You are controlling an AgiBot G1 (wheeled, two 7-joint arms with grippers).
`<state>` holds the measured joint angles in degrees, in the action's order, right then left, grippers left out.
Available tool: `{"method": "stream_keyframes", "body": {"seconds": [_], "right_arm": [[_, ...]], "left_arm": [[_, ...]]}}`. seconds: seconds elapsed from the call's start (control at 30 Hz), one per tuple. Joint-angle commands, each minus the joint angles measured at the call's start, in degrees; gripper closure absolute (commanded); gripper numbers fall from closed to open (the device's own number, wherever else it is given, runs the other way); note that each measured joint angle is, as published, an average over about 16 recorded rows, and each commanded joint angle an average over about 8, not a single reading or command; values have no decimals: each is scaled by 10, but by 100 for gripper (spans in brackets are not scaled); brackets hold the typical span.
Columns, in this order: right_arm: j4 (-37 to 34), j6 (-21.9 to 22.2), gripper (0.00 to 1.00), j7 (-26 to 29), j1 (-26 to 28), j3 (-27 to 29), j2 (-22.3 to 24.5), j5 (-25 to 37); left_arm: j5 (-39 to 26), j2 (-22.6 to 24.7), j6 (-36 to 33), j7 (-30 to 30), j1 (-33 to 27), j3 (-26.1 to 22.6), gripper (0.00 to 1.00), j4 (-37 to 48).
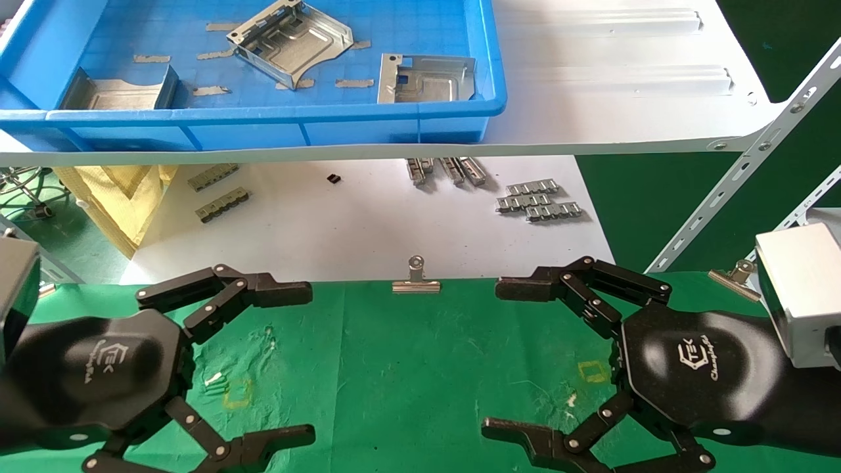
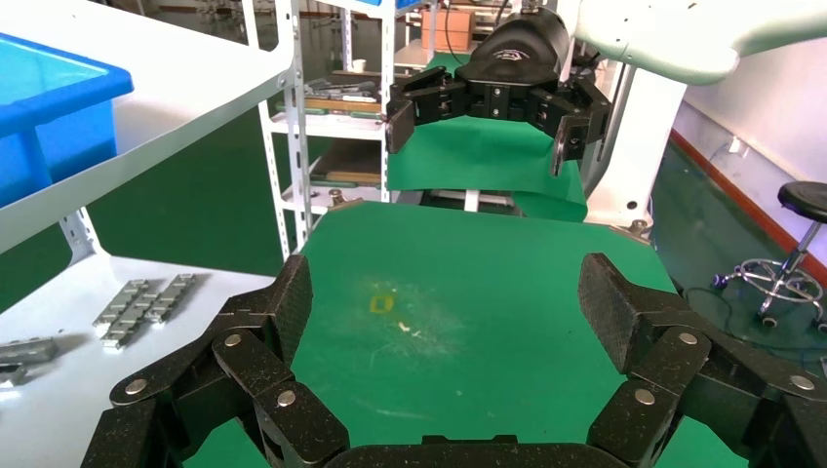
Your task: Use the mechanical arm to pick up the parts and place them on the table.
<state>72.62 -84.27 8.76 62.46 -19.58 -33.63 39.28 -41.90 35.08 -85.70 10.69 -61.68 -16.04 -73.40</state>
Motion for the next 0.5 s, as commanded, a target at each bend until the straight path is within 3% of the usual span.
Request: {"method": "stream_keyframes", "body": {"seconds": [0.03,0.27,0.5], "right_arm": [[0,0,0,0,0,0,0,0],[0,0,0,0,0,0,0,0],[0,0,87,0,0,0,0,0]], "left_arm": [[0,0,0,0,0,0,0,0],[0,0,0,0,0,0,0,0],[0,0,0,0,0,0,0,0]]}}
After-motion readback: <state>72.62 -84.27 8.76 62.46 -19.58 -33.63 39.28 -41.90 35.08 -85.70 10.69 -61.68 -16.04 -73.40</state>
